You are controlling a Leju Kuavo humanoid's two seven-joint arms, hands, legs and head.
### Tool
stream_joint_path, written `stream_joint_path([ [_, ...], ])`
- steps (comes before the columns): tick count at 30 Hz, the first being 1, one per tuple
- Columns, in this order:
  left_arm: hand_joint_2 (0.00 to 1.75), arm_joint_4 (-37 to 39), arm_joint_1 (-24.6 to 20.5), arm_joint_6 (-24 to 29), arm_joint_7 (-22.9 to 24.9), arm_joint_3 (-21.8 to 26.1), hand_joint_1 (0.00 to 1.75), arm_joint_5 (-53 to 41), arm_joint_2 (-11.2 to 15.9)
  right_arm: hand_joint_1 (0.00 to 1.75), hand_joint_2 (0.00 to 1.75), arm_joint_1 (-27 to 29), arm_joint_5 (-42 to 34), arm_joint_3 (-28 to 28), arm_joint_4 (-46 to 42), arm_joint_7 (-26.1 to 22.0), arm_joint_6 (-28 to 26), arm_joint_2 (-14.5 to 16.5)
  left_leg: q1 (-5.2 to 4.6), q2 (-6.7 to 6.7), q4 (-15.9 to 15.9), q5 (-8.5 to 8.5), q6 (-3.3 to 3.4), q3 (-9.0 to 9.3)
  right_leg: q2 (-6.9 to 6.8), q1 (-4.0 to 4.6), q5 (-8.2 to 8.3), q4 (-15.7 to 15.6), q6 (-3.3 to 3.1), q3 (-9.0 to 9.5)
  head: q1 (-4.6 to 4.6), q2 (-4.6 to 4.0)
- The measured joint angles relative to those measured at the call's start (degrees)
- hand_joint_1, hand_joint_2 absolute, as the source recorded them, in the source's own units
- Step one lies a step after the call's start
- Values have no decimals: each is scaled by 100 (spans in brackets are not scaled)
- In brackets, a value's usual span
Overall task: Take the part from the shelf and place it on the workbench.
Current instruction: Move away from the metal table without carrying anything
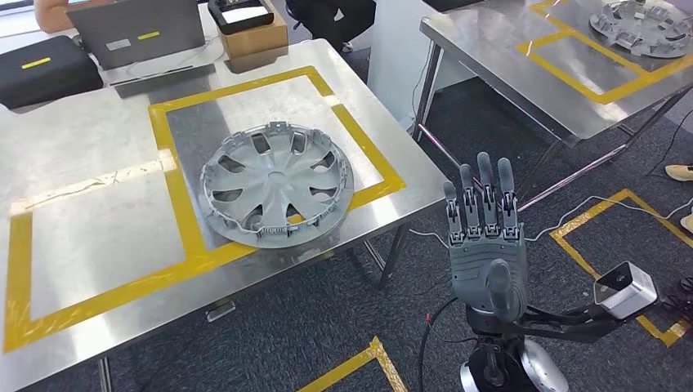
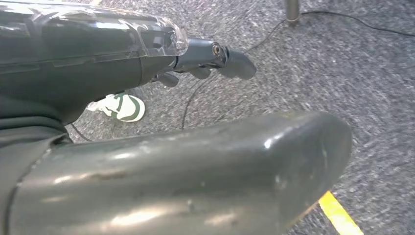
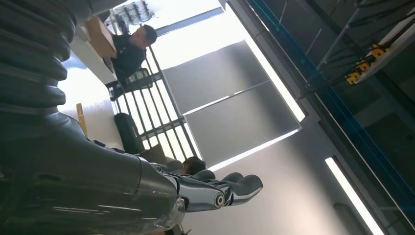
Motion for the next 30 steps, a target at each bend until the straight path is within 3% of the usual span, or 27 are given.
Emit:
stream_joint_path([
  [3,0,0,0,7,5,0,0,-8,1,0,175,23,-1,0,1,-2,-1,2,-69,14,8,164,103,-199,0,29,-782,1015,-18,-233,77,0],
  [4,0,0,2,6,11,0,0,-3,1,0,175,33,-1,0,2,-3,-2,2,-105,18,11,220,120,-272,1,47,-873,1258,-47,-240,102,-1],
  [5,0,0,2,6,20,0,0,7,2,0,175,40,-2,0,2,-4,-2,2,-144,22,12,274,137,-344,3,72,-849,1328,-95,-171,124,0],
  [7,0,0,2,6,42,0,0,29,3,0,175,44,-2,0,0,-7,-2,2,-218,23,12,380,158,-471,12,163,-585,856,-259,243,162,-1],
  [9,0,-1,1,9,64,1,0,38,-16,0,175,42,-5,-2,-14,-14,0,1,-258,26,10,474,153,-550,10,282,-454,8,-458,786,148,0],
  [11,0,-1,1,20,83,1,0,28,-34,0,175,46,-13,-4,-34,-34,5,1,-234,37,-4,567,113,-586,3,367,-440,-443,-542,1031,135,1],
  [13,0,1,6,31,104,0,0,6,-32,0,175,53,-25,-4,-49,-57,10,1,-199,44,-22,636,59,-610,-4,382,-311,-556,-541,1026,172,-1],
  [14,0,2,9,36,115,0,0,-7,-31,0,175,55,-30,-3,-54,-66,13,1,-194,39,4,582,31,-641,-13,368,-229,-621,-546,1009,187,-1],
  [16,0,2,15,43,133,0,0,-39,-28,0,175,68,-37,-2,-60,-76,17,1,-173,23,330,168,-35,-774,-33,321,-50,-725,-532,914,163,-1],
  [18,0,2,16,45,141,0,0,-61,-20,0,175,102,-40,-1,-60,-79,19,-2,-114,14,983,-352,-123,-937,-40,294,87,-722,-506,745,115,-1],
  [19,0,2,17,47,142,0,0,-66,-13,0,175,119,-42,-1,-60,-79,19,-2,-78,14,1274,-451,-170,-972,-44,273,148,-705,-473,647,103,-1],
  [20,0,2,17,48,142,0,0,-68,-7,0,175,130,-43,0,-59,-79,20,-3,-45,17,1428,-403,-220,-942,-49,245,206,-676,-437,541,96,0],
  [22,0,2,17,49,142,0,0,-70,-1,0,175,139,-44,-1,-58,-79,20,-4,36,32,1214,-71,-345,-620,-56,162,297,-554,-346,297,80,0],
  [23,0,2,12,49,142,0,0,-73,-4,0,175,144,-44,-2,-61,-80,20,-5,80,39,879,-11,-427,-355,-53,128,326,-461,-298,168,50,0],
  [24,0,1,5,50,141,0,0,-76,-8,0,175,145,-45,-5,-66,-83,20,-5,103,39,522,-40,-460,-95,-48,107,342,-350,-251,57,8,0],
  [26,0,-1,-7,52,139,0,0,-95,-16,0,175,156,-40,-13,-84,-97,19,-7,104,28,110,-235,-402,163,-37,101,380,-197,-169,-60,-40,0],
  [28,0,-2,-6,52,139,0,0,-138,-14,0,175,181,-16,-22,-96,-111,-1,-10,76,23,107,-224,-227,117,-34,83,442,-168,-109,-81,-20,-1],
  [29,0,-2,-8,49,139,0,0,-165,-13,0,175,200,-3,-26,-100,-113,-22,-11,65,23,117,-176,-155,70,-32,69,387,-140,-87,-101,-11,-1],
  [30,0,-2,-10,45,139,0,0,-191,-13,0,175,217,13,-30,-104,-114,-43,-13,59,23,117,-114,-91,12,-30,57,226,-32,-66,-136,2,-1],
])
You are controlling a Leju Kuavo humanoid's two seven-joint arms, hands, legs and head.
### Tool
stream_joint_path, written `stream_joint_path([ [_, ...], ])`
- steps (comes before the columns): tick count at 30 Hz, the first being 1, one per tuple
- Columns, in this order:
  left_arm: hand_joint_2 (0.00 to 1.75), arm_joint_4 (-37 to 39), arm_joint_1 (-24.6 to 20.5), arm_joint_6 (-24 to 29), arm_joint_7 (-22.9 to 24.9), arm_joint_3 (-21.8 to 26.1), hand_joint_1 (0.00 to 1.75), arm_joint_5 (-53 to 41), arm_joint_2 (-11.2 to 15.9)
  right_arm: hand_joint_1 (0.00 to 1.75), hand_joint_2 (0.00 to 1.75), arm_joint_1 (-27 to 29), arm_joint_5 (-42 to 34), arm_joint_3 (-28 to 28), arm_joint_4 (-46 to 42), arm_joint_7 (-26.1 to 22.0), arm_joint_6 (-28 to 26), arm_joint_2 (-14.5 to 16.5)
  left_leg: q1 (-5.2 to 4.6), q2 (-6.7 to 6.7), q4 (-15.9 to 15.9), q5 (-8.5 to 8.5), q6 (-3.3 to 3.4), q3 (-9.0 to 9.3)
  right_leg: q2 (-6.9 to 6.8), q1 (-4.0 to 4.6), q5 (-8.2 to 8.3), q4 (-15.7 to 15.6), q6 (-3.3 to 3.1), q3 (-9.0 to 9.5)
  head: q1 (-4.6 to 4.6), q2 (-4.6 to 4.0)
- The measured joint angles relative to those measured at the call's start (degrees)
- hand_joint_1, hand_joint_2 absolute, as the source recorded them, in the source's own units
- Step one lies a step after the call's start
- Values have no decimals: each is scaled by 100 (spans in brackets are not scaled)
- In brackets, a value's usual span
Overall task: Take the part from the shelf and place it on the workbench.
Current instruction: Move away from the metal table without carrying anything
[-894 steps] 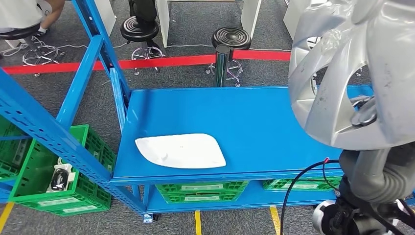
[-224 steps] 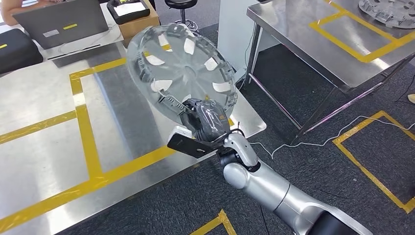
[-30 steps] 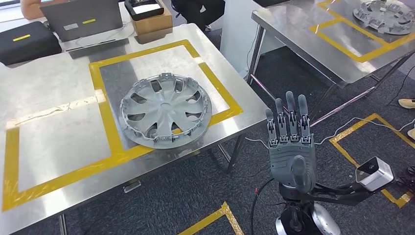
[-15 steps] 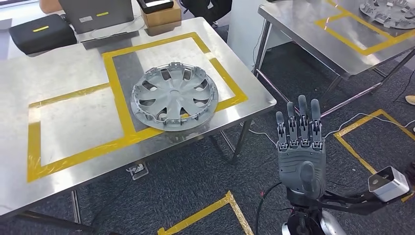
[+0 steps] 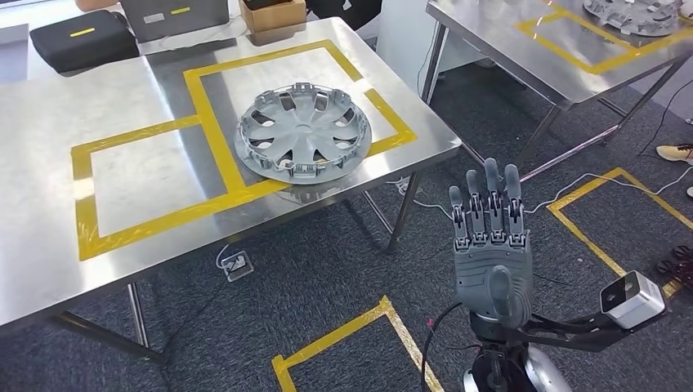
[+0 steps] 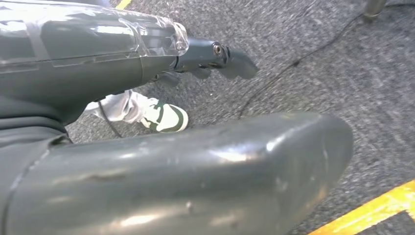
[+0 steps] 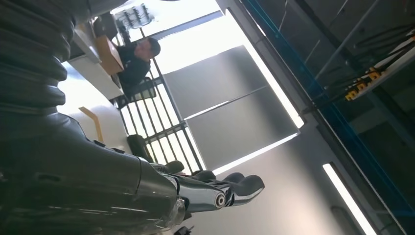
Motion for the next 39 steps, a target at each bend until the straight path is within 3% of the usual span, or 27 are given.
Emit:
stream_joint_path([
  [3,0,0,-2,-5,-1,0,0,-62,1,0,175,25,56,-5,-11,-2,-75,-1,-51,-10,2,209,108,-231,8,1,-856,905,27,-160,73,1],
  [4,0,0,-1,-5,-2,0,0,-81,1,0,175,26,94,-5,-13,-2,-120,-1,-80,-13,4,278,126,-320,11,8,-1024,1232,17,-180,105,1],
  [5,0,0,1,-5,-3,0,0,-98,2,0,175,28,142,-5,-14,-2,-173,-1,-112,-15,6,348,139,-413,13,19,-1065,1438,-10,-148,136,1],
  [6,0,0,1,-5,-4,0,0,-114,3,0,175,28,194,-5,-24,-2,-229,-1,-146,-16,8,419,149,-505,17,39,-981,1443,-59,-33,162,1],
  [7,0,0,0,-5,-3,0,0,-130,3,0,175,27,240,-5,-41,-2,-277,-1,-182,-17,7,489,158,-593,22,74,-841,1248,-135,172,183,1],
  [9,0,0,-4,-12,-3,0,0,-148,-15,0,175,22,304,-11,-106,-2,-350,-5,-235,-22,7,617,165,-721,29,187,-688,437,-350,774,186,1],
  [10,0,0,-8,-16,-13,1,0,-144,-31,0,175,20,327,-24,-153,-2,-378,-14,-243,-22,2,677,155,-755,26,237,-711,35,-424,1036,174,1],
  [12,0,0,-25,-24,-43,1,0,-120,-65,0,175,17,369,-75,-250,16,-437,-48,-222,-18,-39,785,103,-782,21,307,-778,-406,-502,1268,165,2],
  [14,0,0,-39,-23,-60,1,0,-134,-91,0,175,15,444,-121,-327,77,-529,-86,-191,-13,-79,848,39,-801,18,319,-650,-543,-491,1256,195,1],
  [16,0,1,-42,-40,-70,0,0,-236,-115,0,175,9,677,-133,-382,204,-755,-106,-186,-16,119,586,-11,-895,15,291,-475,-676,-484,1207,181,1],
  [18,0,2,-45,-81,-67,-5,0,-422,-130,0,87,1,1269,-126,-414,456,-1258,-111,-156,-20,710,52,-62,-1065,17,270,-341,-710,-481,1092,119,1],
  [19,0,2,-46,-107,-41,-14,0,-517,-137,0,44,-8,1634,-119,-420,617,-1564,-112,-137,-18,1039,-119,-96,-1132,19,263,-288,-700,-469,1022,95,1],
  [20,0,1,-47,-128,5,-24,0,-603,-139,0,0,-21,1962,-109,-421,775,-1841,-113,-116,-15,1272,-162,-131,-1148,35,254,-241,-681,-445,949,80,1],
  [21,0,1,-48,-156,61,-34,0,-671,-140,0,0,-41,2196,-99,-420,901,-2055,-113,-96,-13,1338,-85,-165,-1086,56,239,-201,-651,-419,873,71,1],
  [23,0,0,-57,-220,161,-49,0,-782,-141,0,0,-77,2390,-79,-419,1039,-2338,-113,-40,-98,870,175,-232,-657,122,188,-153,-534,-353,710,48,1],
  [25,0,0,-77,-290,210,-71,0,-900,-162,0,0,-85,2378,-68,-417,1037,-2525,-113,10,-369,192,189,-259,-162,188,150,-151,-356,-280,532,-3,1],
  [27,0,0,-93,-349,230,-111,0,-997,-186,0,0,-64,2318,-59,-417,968,-2630,-120,4,-501,-50,75,-191,-14,279,139,-141,-229,-207,417,-24,0],
  [30,0,-2,-112,-382,246,-175,0,-1047,-222,0,0,-20,2275,-49,-417,925,-2682,-155,2,-292,-57,97,-35,-60,354,121,-167,-117,-122,321,13,0],
  [32,0,-4,-128,-387,248,-196,0,-1053,-243,0,0,-4,2270,-45,-417,921,-2688,-180,9,-133,-63,128,32,-92,233,108,-464,350,-57,115,78,0],
  [34,0,-4,-128,-389,254,-211,0,-1055,-247,0,0,6,2267,-34,-409,921,-2691,-193,-6,27,-61,141,56,-124,133,83,-838,1098,4,-168,162,0],
  [35,0,-5,-128,-389,257,-220,0,-1056,-246,0,0,14,2266,-25,-401,921,-2693,-195,-16,105,-60,144,60,-134,113,72,-923,1348,16,-246,185,0],
  [36,0,-5,-131,-389,260,-227,0,-1056,-245,0,0,20,2265,-15,-391,921,-2696,-196,-26,182,-60,146,60,-139,98,65,-899,1393,15,-227,200,0],
  [37,0,-7,-136,-389,260,-233,0,-1057,-247,0,0,23,2265,-5,-383,920,-2698,-197,-35,253,-60,146,60,-140,77,64,-773,1213,-1,-105,208,0],
  [39,0,-8,-153,-389,259,-243,0,-1057,-260,0,0,21,2265,7,-376,918,-2699,-210,-51,381,-63,145,56,-134,-96,95,-429,448,-68,310,209,0],
])
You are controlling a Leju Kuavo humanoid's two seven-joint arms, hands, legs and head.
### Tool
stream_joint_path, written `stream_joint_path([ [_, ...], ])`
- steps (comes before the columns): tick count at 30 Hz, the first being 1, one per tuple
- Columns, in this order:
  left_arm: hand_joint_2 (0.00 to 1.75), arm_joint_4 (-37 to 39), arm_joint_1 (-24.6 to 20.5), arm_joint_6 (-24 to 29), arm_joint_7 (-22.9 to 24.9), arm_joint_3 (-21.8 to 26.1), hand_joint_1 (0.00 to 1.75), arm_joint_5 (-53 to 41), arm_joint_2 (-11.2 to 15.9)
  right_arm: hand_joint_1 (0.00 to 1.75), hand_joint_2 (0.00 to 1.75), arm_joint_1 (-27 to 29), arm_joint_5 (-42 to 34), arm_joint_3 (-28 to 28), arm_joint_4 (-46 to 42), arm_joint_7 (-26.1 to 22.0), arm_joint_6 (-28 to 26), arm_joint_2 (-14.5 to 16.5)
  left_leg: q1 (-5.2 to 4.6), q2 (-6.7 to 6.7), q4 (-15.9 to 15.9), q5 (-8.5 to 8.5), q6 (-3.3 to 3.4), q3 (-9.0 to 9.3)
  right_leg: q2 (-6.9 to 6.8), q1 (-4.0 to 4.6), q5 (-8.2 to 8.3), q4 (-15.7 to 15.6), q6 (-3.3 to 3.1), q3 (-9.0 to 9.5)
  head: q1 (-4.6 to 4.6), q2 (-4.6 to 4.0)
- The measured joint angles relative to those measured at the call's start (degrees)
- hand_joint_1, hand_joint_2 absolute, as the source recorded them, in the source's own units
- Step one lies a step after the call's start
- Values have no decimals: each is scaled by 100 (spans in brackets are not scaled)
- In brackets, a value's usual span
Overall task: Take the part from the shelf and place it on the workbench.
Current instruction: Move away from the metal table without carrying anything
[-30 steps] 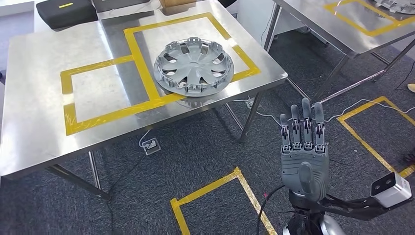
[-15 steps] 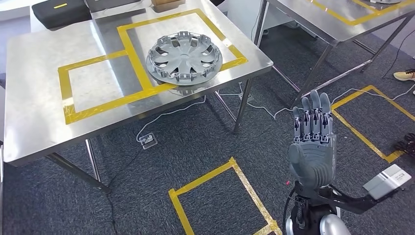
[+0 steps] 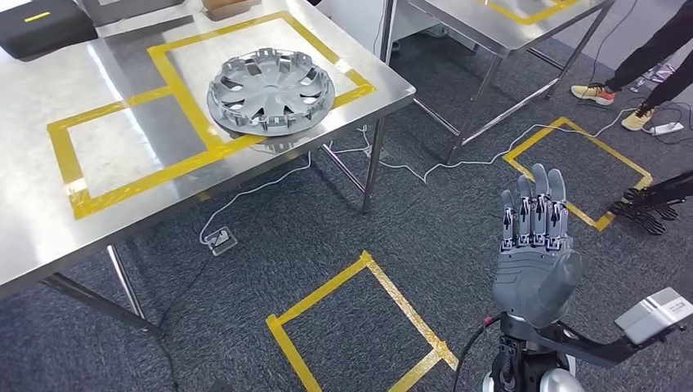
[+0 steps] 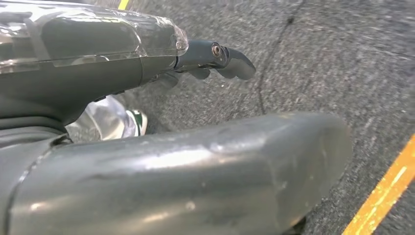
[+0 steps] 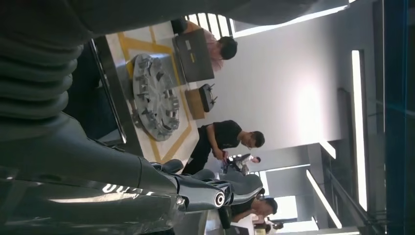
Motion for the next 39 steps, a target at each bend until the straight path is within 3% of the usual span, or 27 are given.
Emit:
stream_joint_path([
  [2,0,-1,-12,0,-1,-23,0,0,-14,0,0,-8,1,6,2,-6,-1,-14,-21,108,-2,6,-30,-17,-206,67,135,-554,-78,253,3,1],
  [3,0,-1,-12,-3,1,-34,0,-2,-19,0,0,-6,1,10,3,-10,-2,-18,-28,163,-6,10,-53,-27,-246,97,109,-631,-103,271,1,1],
  [5,0,-2,-19,-13,18,-57,0,-17,-30,0,0,7,2,18,-1,-15,-10,-26,-25,208,-14,-4,-114,-27,-148,104,123,-701,-159,260,-3,1],
  [7,0,-3,-35,-29,85,-79,0,-39,-36,0,0,-4,13,21,-14,-15,-41,-33,-11,-90,154,-148,-149,-90,-43,83,180,-785,-226,284,-31,1],
  [9,0,-4,-38,-74,158,-91,0,-33,-31,0,0,-18,38,21,-22,-14,-82,-35,-15,-412,749,-460,-145,-376,61,82,207,-823,-276,300,-86,1],
  [11,0,-3,-22,-138,179,-92,0,-20,-21,0,0,-5,56,23,-22,-13,-118,-34,-35,-435,1410,-666,-136,-733,197,100,200,-806,-297,299,-132,1],
  [12,0,-3,-16,-164,177,-92,0,-29,-17,0,0,7,59,25,-22,-11,-142,-34,-40,-423,1519,-615,-133,-822,276,105,193,-791,-300,300,-144,2],
  [14,0,-3,-11,-203,176,-94,0,-74,-14,0,0,49,57,25,-22,-14,-193,-35,-34,-475,1125,-213,-125,-716,439,101,161,-738,-292,303,-177,2],
  [16,0,-4,-1,-219,184,-98,0,-112,-6,0,0,88,54,25,-21,-33,-231,-35,11,-821,473,116,-109,-450,587,81,103,-639,-247,269,-221,2],
  [18,0,-3,18,-230,209,-107,0,-153,4,0,0,104,56,25,-22,-61,-253,-35,31,-1060,200,138,-92,-324,741,45,71,-561,-175,194,-235,2],
  [20,0,-4,37,-236,252,-138,0,-270,16,0,0,111,67,26,-27,-77,-257,-39,20,-921,151,118,-61,-296,910,11,86,-553,-108,136,-230,2],
  [21,0,-5,43,-236,281,-165,0,-342,26,0,0,107,78,26,-34,-79,-255,-42,24,-823,125,121,-39,-274,884,15,72,-530,-80,112,-225,1],
  [23,0,-12,49,-239,338,-224,0,-445,44,0,0,46,120,27,-52,-80,-239,-48,34,-591,77,120,5,-229,595,23,-105,-205,-14,-67,-157,1],
  [25,0,-20,56,-254,379,-265,0,-485,66,0,0,-15,165,28,-62,-70,-226,-47,10,-343,69,93,34,-209,272,-2,-422,513,59,-446,-78,1],
  [27,0,-31,55,-276,399,-300,0,-497,93,0,0,-28,187,30,-60,-46,-226,-43,-3,-119,70,61,34,-195,190,-42,-525,999,96,-716,-40,2],
  [28,0,-37,49,-285,401,-321,0,-499,104,0,0,-28,190,30,-60,-36,-226,-43,-5,-27,70,45,25,-180,173,-54,-418,946,100,-698,-23,2],
  [31,0,-48,8,-298,399,-388,0,-527,115,0,0,-43,212,30,-83,-30,-216,-44,-11,177,64,-7,-27,-107,-23,-29,132,-102,40,-166,1,1],
  [33,0,-49,-21,-320,391,-425,0,-562,114,0,0,-91,246,30,-114,-30,-190,-44,-17,267,54,-25,-74,-83,-163,33,205,-519,-34,43,2,1],
  [35,0,-50,-47,-351,382,-475,0,-599,105,0,0,-137,279,29,-148,-29,-162,-45,-6,341,26,-31,-134,-49,-127,75,179,-584,-109,63,-4,2],
  [37,0,-52,-74,-389,372,-523,0,-648,96,0,0,-183,318,28,-201,-24,-137,-44,19,71,104,-113,-182,-45,-49,72,211,-671,-189,119,-21,2],
  [39,0,-54,-73,-437,366,-573,0,-738,98,0,0,-271,379,29,-240,-5,-92,-41,15,-342,584,-371,-183,-267,30,55,244,-737,-262,171,-63,1],
])
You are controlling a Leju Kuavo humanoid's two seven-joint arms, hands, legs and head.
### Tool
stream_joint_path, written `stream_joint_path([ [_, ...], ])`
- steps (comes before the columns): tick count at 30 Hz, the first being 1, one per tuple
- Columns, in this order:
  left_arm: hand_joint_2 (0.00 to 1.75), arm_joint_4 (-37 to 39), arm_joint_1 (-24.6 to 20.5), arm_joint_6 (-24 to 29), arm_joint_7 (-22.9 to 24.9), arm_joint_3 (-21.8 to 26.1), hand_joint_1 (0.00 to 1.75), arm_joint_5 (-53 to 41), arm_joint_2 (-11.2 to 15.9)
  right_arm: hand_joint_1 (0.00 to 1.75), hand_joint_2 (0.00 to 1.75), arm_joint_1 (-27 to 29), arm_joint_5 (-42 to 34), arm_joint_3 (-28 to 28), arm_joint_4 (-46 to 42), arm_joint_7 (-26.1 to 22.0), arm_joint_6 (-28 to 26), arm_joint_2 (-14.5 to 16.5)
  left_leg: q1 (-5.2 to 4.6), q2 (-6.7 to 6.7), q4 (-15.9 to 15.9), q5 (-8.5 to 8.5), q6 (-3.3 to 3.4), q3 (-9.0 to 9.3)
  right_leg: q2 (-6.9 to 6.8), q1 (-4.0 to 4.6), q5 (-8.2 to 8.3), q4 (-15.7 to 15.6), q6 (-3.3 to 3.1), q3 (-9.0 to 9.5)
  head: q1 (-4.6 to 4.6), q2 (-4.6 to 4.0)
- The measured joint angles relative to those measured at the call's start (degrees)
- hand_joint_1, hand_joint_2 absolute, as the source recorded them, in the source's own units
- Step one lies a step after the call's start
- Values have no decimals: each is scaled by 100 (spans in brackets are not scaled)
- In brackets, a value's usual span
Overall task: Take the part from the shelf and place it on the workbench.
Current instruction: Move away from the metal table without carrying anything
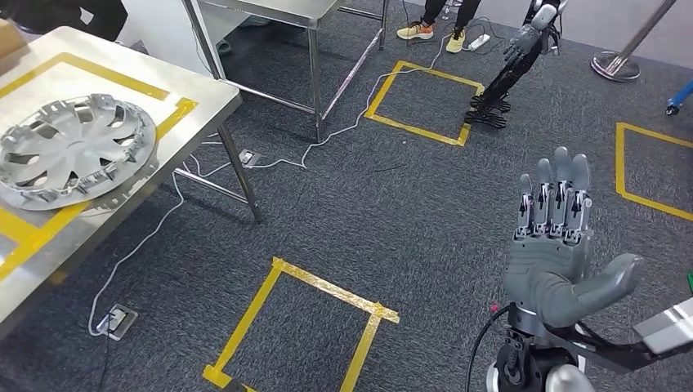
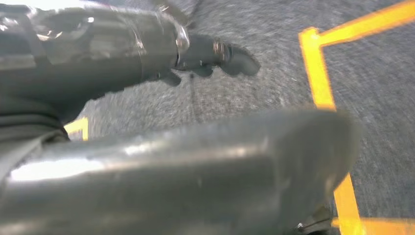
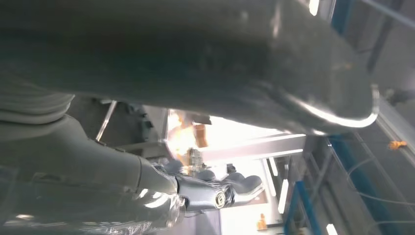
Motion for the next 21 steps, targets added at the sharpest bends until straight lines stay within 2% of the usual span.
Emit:
stream_joint_path([
  [1,0,1,18,-23,4,-33,0,-54,5,0,0,-39,48,2,-7,16,23,3,-14,-87,373,-158,10,-204,54,5,-1,-5,-26,6,-24,0],
  [2,0,2,41,-47,18,-69,0,-106,14,0,0,-58,115,5,-9,38,41,7,-27,-97,724,-267,13,-413,123,16,-5,-1,-41,8,-50,0],
  [3,0,3,66,-66,34,-103,0,-146,26,0,0,-70,200,7,-11,62,49,11,-35,-88,939,-278,13,-571,201,27,-14,8,-51,11,-66,0],
  [4,0,3,86,-78,50,-136,0,-170,38,0,0,-86,288,10,-11,85,53,17,-38,-77,957,-175,16,-638,284,32,-24,22,-56,15,-77,1],
  [5,0,3,98,-84,62,-171,0,-183,49,0,0,-105,374,12,-11,104,52,23,-38,-85,766,29,20,-601,368,32,-39,43,-53,22,-89,1],
  [6,0,2,104,-81,68,-202,0,-184,60,0,0,-124,452,13,-12,117,45,32,-29,-165,422,282,25,-484,446,25,-63,75,-40,26,-110,1],
  [7,0,2,108,-75,71,-229,0,-176,69,0,0,-137,530,15,-11,125,29,44,-9,-327,78,458,33,-351,515,26,-95,119,-16,18,-136,1],
  [8,0,1,112,-69,72,-252,0,-163,77,0,0,-145,623,20,-10,128,1,56,8,-466,-195,562,38,-236,588,18,-125,162,16,1,-153,1],
  [9,0,2,122,-65,72,-271,0,-150,81,0,0,-149,737,27,-11,130,-44,68,15,-574,-357,589,46,-164,656,4,-145,193,51,-21,-160,1],
  [10,0,2,137,-63,73,-293,0,-141,84,0,0,-149,854,36,-12,126,-97,79,12,-596,-403,554,62,-134,729,-10,-151,207,87,-44,-163,1],
  [12,0,3,163,-63,82,-339,0,-154,93,0,0,-142,1048,54,-32,103,-211,91,1,-436,-450,548,105,-91,848,-42,-147,204,148,-69,-160,0],
  [13,0,2,170,-63,93,-363,0,-170,101,0,0,-143,1108,62,-56,79,-263,95,6,-348,-476,548,131,-61,792,-38,-183,256,175,-97,-148,0],
  [14,0,2,175,-63,111,-385,0,-186,108,0,0,-151,1154,69,-88,53,-318,98,11,-251,-504,545,157,-30,667,-33,-273,410,204,-173,-118,-1],
  [16,0,1,199,-58,168,-424,0,-202,123,0,0,-162,1231,77,-149,2,-435,107,0,-43,-529,519,191,17,330,-36,-581,1040,259,-494,-44,0],
  [17,0,1,213,-52,195,-442,0,-202,134,0,0,-159,1261,77,-173,-18,-494,111,-9,61,-530,500,198,28,238,-52,-720,1405,281,-695,-16,1],
  [18,0,1,222,-44,215,-458,0,-197,149,0,0,-146,1287,69,-198,-40,-551,115,-15,159,-530,481,195,37,190,-68,-779,1661,295,-843,7,1],
  [19,0,1,224,-32,225,-476,0,-191,163,0,0,-136,1310,56,-231,-62,-599,117,-20,248,-530,462,188,49,164,-82,-733,1727,300,-897,27,1],
  [20,0,-3,218,-20,229,-494,0,-184,178,0,0,-130,1344,34,-274,-80,-651,119,-21,326,-529,443,176,68,137,-92,-584,1577,298,-836,45,1],
  [21,0,-12,208,-11,232,-507,0,-177,187,0,0,-127,1389,9,-325,-93,-702,119,-22,394,-530,421,162,95,83,-95,-369,1240,285,-673,57,1],
])
